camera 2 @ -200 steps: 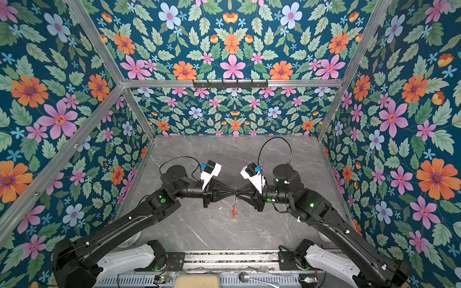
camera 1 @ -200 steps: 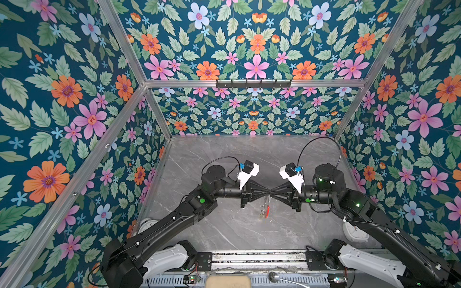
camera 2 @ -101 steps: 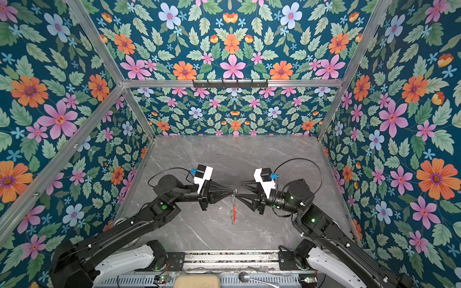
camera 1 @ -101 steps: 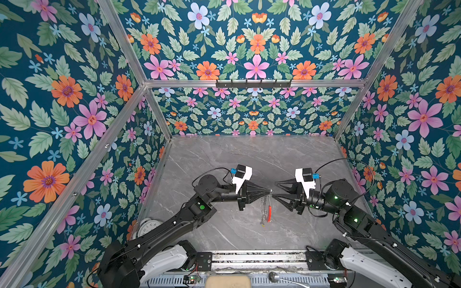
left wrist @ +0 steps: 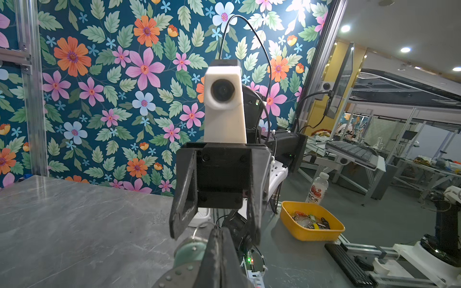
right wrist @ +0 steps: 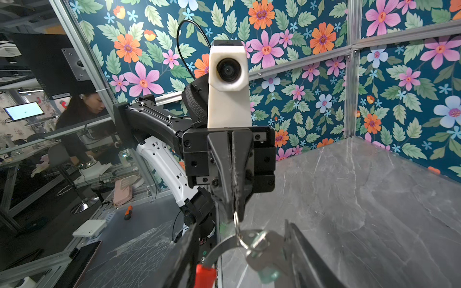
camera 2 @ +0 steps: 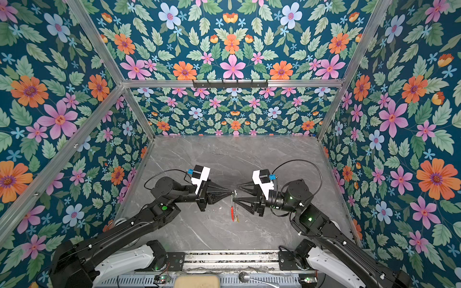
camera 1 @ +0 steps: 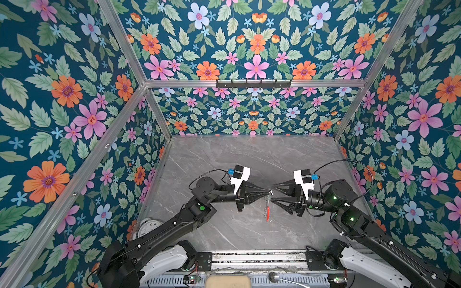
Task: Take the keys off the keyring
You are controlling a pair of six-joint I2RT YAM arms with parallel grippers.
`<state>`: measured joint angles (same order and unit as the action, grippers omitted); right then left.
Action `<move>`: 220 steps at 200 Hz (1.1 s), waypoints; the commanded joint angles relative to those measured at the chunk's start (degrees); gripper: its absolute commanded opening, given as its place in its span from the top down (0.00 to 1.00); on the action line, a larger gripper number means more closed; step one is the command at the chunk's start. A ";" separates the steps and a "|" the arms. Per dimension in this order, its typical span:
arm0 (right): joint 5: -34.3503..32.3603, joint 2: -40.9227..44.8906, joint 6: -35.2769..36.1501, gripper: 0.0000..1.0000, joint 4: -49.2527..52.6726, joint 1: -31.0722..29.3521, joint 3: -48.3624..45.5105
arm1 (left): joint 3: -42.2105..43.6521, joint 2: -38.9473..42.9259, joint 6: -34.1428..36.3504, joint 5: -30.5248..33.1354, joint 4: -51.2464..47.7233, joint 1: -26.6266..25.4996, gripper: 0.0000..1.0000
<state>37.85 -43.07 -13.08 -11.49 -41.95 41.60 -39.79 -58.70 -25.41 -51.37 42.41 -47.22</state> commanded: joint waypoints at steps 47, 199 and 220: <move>-1.63 0.64 -0.60 0.46 -1.29 -0.04 -3.23 | 0.32 1.24 -0.86 1.00 4.72 0.01 1.00; -1.69 -2.53 0.95 0.97 -1.53 -0.79 -1.44 | 1.29 0.16 -3.30 3.51 8.94 0.02 1.00; -1.63 -2.33 1.17 1.00 -1.13 -0.91 -1.61 | 1.40 0.57 -3.51 4.35 9.27 0.02 1.00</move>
<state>36.21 -45.58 -12.75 -11.90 -42.63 39.72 -38.52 -58.63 -28.18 -47.99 47.42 -47.18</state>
